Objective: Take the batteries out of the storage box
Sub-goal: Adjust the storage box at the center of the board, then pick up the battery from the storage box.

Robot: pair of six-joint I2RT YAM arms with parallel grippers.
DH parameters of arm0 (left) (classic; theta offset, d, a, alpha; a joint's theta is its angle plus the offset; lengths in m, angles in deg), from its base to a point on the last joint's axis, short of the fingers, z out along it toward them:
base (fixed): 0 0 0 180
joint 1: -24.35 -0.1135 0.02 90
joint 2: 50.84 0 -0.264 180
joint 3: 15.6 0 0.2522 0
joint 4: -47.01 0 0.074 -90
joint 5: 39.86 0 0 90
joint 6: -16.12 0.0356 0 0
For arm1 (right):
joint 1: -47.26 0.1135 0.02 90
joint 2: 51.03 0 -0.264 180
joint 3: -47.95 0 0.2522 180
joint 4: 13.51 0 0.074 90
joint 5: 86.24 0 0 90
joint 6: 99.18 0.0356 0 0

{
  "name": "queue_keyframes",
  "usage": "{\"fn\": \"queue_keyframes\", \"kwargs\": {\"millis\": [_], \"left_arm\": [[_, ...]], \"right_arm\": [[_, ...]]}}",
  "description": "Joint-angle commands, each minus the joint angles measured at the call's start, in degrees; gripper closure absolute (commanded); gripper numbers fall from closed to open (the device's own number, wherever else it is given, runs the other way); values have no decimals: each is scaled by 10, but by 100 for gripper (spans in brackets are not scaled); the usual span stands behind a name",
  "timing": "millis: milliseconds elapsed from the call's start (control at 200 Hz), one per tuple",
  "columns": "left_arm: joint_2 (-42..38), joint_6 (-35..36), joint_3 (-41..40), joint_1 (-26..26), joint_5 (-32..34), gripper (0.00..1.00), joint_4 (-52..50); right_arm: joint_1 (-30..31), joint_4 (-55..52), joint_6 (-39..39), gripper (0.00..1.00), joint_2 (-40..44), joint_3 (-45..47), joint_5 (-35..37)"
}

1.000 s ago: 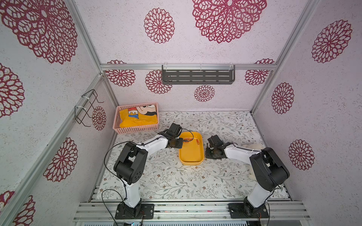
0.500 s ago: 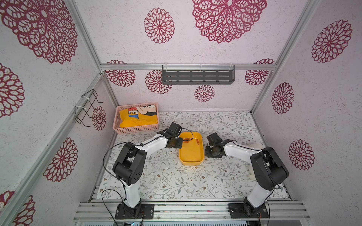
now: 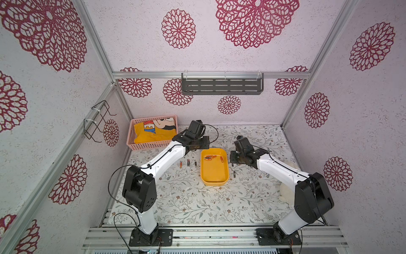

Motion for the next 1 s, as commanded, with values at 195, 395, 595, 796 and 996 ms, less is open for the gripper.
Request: {"fn": "queue_keyframes", "kwargs": {"millis": [195, 395, 595, 796, 996], "left_arm": [[200, -73, 192, 41, 10, 48, -113], [244, -89, 222, 49, -9, 49, -112], [269, -105, 225, 56, -40, 50, -95], [276, -106, 225, 66, -30, 53, -98], [282, -112, 214, 70, -25, 55, -94]], "right_arm": [[0, 76, -8, 63, 111, 67, 102], [-12, 91, -10, 60, 163, 111, 130], [-20, 99, -10, 59, 182, 128, 140], [-22, 103, -10, 59, 180, 133, 138], [-23, 106, -10, 59, 180, 136, 137]]}}
